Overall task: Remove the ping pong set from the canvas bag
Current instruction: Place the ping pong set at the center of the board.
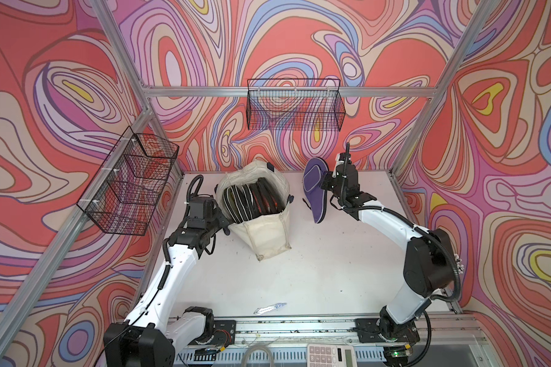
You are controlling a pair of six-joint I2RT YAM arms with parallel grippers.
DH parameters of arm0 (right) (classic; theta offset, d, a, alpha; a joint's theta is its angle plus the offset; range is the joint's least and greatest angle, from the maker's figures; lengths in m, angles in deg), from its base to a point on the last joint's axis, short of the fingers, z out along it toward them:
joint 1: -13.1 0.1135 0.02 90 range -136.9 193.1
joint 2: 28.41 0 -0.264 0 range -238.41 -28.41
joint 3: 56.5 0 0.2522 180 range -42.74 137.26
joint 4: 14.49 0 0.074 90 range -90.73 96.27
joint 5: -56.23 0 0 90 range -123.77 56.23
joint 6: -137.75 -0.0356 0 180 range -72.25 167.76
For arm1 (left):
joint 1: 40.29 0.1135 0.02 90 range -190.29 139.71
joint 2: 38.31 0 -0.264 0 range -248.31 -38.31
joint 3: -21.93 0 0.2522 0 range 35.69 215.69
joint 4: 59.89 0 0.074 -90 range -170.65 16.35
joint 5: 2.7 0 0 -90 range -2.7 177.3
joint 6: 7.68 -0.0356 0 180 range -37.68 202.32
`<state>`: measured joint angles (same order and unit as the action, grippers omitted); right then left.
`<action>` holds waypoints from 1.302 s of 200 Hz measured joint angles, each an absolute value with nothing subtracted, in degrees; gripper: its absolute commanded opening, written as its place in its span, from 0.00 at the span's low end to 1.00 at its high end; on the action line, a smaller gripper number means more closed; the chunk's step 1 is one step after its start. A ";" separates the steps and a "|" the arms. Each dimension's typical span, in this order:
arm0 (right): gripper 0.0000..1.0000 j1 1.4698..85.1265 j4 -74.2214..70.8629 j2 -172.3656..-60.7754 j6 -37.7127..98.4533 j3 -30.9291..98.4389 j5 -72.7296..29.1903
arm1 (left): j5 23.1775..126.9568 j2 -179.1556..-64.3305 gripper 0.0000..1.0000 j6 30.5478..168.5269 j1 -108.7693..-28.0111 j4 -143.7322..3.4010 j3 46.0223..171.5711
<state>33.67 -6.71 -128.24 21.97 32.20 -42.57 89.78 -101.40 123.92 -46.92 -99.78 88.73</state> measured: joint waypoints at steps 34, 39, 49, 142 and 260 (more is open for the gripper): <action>0.00 33.61 -16.52 -134.55 15.16 30.76 -38.94 | 89.86 -101.38 0.00 123.94 -46.86 -99.49 88.53; 0.00 33.57 -17.74 -135.54 14.13 30.76 -38.50 | 89.86 -101.38 0.00 123.92 -46.86 -99.49 88.53; 0.00 33.50 -19.82 -137.33 12.42 30.76 -37.80 | 89.86 -101.36 0.00 123.94 -46.86 -99.47 88.53; 0.00 32.95 -21.94 -146.49 5.25 32.09 -36.64 | 89.86 -101.34 0.00 123.92 -46.86 -99.41 88.53; 0.00 31.38 -7.89 -159.54 6.76 50.54 -40.16 | 89.91 -101.34 0.00 123.88 -46.86 -99.41 88.53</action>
